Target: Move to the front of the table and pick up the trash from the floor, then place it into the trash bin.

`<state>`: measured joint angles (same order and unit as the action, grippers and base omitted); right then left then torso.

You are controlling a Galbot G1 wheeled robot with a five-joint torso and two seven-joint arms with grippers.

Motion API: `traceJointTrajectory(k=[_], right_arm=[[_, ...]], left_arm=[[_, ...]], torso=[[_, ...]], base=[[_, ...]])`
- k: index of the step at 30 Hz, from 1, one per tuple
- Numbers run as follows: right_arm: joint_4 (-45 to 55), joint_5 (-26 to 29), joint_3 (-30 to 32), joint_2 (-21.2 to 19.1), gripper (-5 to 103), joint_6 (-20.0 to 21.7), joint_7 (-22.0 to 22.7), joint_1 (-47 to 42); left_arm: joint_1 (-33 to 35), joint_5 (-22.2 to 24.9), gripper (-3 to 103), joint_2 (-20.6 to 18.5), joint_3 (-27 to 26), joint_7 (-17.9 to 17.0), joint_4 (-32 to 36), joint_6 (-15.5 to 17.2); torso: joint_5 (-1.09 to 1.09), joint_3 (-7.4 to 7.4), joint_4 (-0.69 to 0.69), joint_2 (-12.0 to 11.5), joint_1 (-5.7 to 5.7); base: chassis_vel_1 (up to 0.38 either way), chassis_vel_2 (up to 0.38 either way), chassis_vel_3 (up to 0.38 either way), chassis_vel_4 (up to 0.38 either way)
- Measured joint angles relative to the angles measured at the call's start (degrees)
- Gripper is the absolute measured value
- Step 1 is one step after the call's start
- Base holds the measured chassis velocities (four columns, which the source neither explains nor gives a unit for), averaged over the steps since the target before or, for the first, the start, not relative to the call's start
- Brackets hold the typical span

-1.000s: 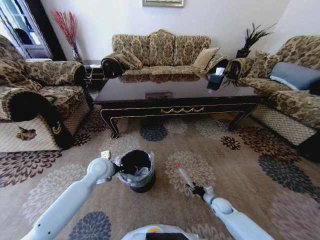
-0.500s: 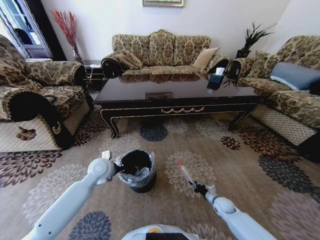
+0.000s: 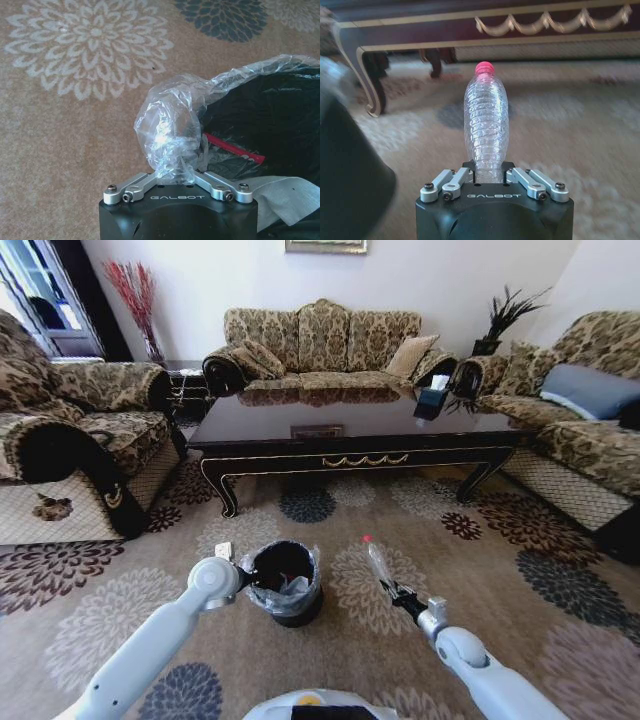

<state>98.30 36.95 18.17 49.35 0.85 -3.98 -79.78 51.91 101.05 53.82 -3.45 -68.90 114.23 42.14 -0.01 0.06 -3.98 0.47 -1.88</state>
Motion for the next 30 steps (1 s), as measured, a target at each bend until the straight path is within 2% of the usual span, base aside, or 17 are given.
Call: traceJointTrajectory(k=[2,6,13,21,30], right_arm=[[3.89,-3.25,-0.03,-0.50,24,-2.22,0.66,-0.82],[7.41,-7.15,-0.03,-0.87,24,-4.81,0.68,-2.14],[14.14,-8.43,0.89,-1.29,24,-5.65,1.10,-4.67],[22.91,-9.19,0.67,-1.99,24,-5.48,1.53,-6.52],[25.15,-12.22,-0.54,-1.04,24,-5.29,0.16,-8.86]], left_arm=[[-0.06,-0.42,0,0.69,0.48,-0.47,0.22,0.00],[-0.85,-0.65,0,1.56,1.56,-0.93,0.47,0.00],[-2.77,-1.48,0,2.38,4.09,-1.17,-0.44,0.00],[-5.83,-2.89,0,5.81,8.36,-1.84,-2.44,0.00],[-9.38,-3.31,0,8.18,12.97,-2.27,-3.77,-0.09]], torso=[[0.01,0.00,0.04,0.00,0.00],[0.01,0.00,0.01,0.00,0.00],[0.01,0.00,0.01,0.00,0.00],[0.02,0.00,0.02,0.00,0.00],[0.01,0.00,0.02,0.00,0.00]], base=[[0.000,0.000,0.000,0.000],[0.000,0.000,0.000,0.000],[0.000,0.000,0.000,0.000],[0.000,0.000,0.000,0.000],[0.000,0.000,0.000,0.000]])
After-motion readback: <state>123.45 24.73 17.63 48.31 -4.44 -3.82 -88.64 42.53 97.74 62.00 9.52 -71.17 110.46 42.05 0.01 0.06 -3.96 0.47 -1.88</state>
